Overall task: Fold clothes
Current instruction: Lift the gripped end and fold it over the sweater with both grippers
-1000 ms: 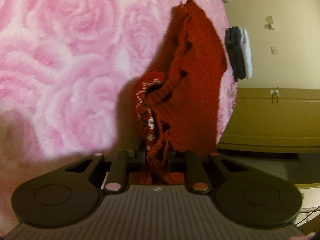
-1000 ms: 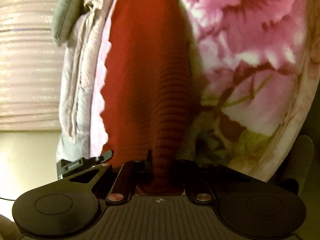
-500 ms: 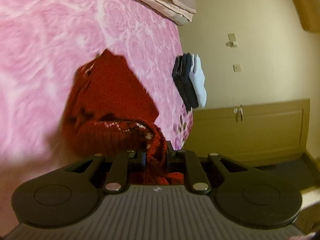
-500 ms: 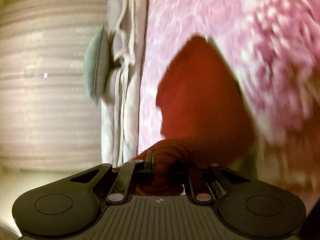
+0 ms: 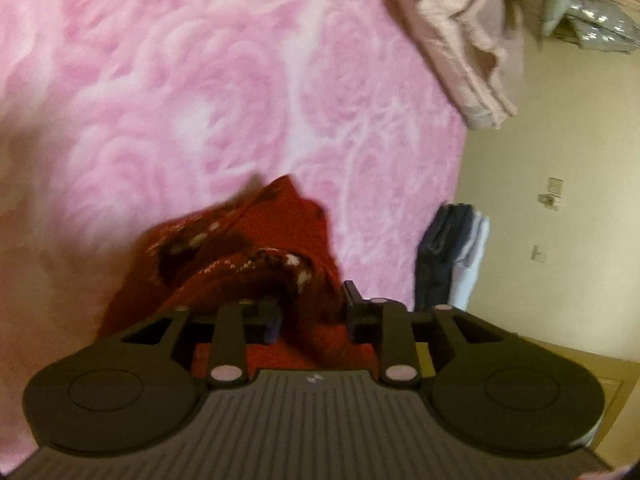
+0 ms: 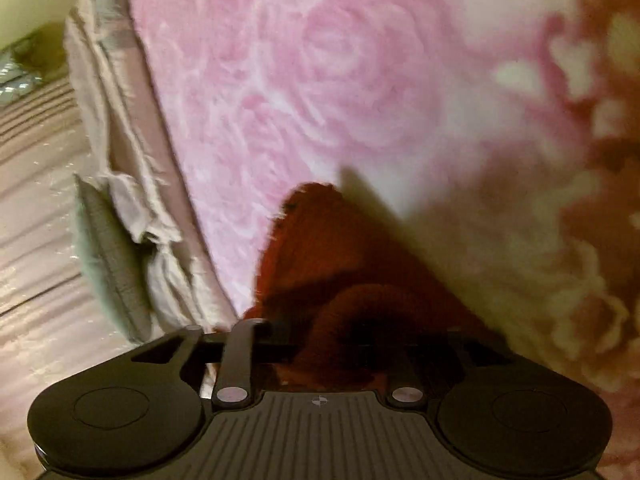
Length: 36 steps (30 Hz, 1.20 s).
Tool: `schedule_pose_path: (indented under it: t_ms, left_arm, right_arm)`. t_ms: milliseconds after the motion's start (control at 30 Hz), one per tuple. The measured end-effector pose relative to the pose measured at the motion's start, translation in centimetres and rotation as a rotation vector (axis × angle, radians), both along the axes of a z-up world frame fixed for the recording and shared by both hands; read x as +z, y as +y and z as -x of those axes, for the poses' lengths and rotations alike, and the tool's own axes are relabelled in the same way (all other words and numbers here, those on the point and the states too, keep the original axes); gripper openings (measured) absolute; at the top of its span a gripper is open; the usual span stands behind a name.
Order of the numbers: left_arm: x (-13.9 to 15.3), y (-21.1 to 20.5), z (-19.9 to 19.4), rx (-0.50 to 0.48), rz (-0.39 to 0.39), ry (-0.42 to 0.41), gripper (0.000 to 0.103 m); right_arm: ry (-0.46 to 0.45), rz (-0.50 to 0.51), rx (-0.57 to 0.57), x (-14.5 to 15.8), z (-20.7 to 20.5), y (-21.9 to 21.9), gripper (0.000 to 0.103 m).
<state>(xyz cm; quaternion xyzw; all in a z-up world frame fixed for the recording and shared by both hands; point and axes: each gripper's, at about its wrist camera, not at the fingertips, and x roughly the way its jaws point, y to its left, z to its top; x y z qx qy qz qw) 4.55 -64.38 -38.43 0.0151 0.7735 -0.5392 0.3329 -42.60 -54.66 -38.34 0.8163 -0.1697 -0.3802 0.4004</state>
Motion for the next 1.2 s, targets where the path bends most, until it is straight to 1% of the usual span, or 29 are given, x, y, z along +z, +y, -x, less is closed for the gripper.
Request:
schedule_pose_path:
  t_ms: [67, 100, 133, 200, 233, 267, 333, 367, 433, 467, 500, 567, 633, 700, 833, 900, 1067, 1167, 1200]
  left_arm:
    - [0.6, 0.1, -0.3, -0.034, 0.042, -0.036, 0.037]
    - [0.8, 0.3, -0.4, -0.058, 0.063, -0.062, 0.045]
    - [1.0, 0.4, -0.5, -0.082, 0.083, -0.088, 0.047]
    - [1.4, 0.7, -0.7, -0.129, 0.125, -0.14, 0.047]
    - [1.6, 0.9, -0.8, -0.152, 0.146, -0.166, 0.047]
    - [1.8, 1.1, -0.9, -0.176, 0.167, -0.192, 0.047]
    - [2.3, 1.4, -1.1, -0.223, 0.209, -0.244, 0.047]
    - [2.5, 1.6, -1.2, -0.247, 0.23, -0.27, 0.047]
    - [2.9, 1.9, -1.5, -0.294, 0.272, -0.322, 0.048]
    - [3.1, 2.1, -1.6, -0.318, 0.292, -0.348, 0.048]
    - [3.1, 2.2, -1.5, -0.333, 0.302, -0.357, 0.048]
    - [2.3, 2.3, -0.9, -0.335, 0.296, -0.328, 0.047]
    - [1.6, 2.3, -0.7, -0.306, 0.297, -0.286, 0.046]
    - [1.3, 2.0, -0.2, -0.296, 0.293, -0.259, 0.045]
    - [1.4, 1.1, 0.3, -0.309, 0.298, -0.254, 0.044]
    - [1.2, 0.9, 0.3, -0.312, 0.295, -0.245, 0.044]
    - [0.6, 0.6, 0.4, -0.318, 0.288, -0.228, 0.042]
    - [0.2, 0.5, 0.8, -0.316, 0.305, -0.223, 0.042]
    - [0.2, 0.4, 1.0, -0.318, 0.316, -0.223, 0.042]
  right_arm:
    - [-0.005, 0.058, -0.039, 0.5, 0.4, 0.3, 0.066]
    - [0.028, 0.09, -0.052, 1.2, 0.8, 0.5, 0.072]
    - [0.061, 0.123, -0.064, 1.8, 1.2, 0.7, 0.074]
    - [0.137, 0.193, -0.063, 3.2, 1.8, 1.2, 0.074]
    - [0.2, 0.237, -0.032, 4.3, 1.8, 1.4, 0.074]
    - [0.291, 0.274, 0.024, 5.3, 1.6, 1.4, 0.074]
    - [0.505, 0.338, 0.179, 7.0, 0.5, 1.3, 0.074]
    - [0.574, 0.357, 0.244, 7.4, -0.1, 1.3, 0.073]
    - [0.636, 0.376, 0.316, 7.2, -0.6, 1.8, 0.073]
    - [0.649, 0.383, 0.331, 6.9, -0.7, 2.3, 0.073]
    - [0.661, 0.39, 0.347, 6.6, -0.8, 2.8, 0.073]
    - [0.696, 0.416, 0.383, 6.2, -1.6, 3.0, 0.073]
    - [0.725, 0.453, 0.42, 6.2, -2.7, 2.5, 0.073]
    - [0.716, 0.482, 0.459, 6.1, -3.4, 1.9, 0.073]
    - [0.654, 0.501, 0.378, 6.4, -2.2, 2.6, 0.073]
    - [0.618, 0.493, 0.322, 6.4, -0.7, 3.5, 0.074]
    - [0.682, 0.501, 0.444, 6.4, -0.9, 4.7, 0.073]
    - [0.807, 0.556, 0.573, 6.3, -3.3, 3.8, 0.073]
    - [0.824, 0.573, 0.58, 6.1, -3.8, 3.3, 0.058]
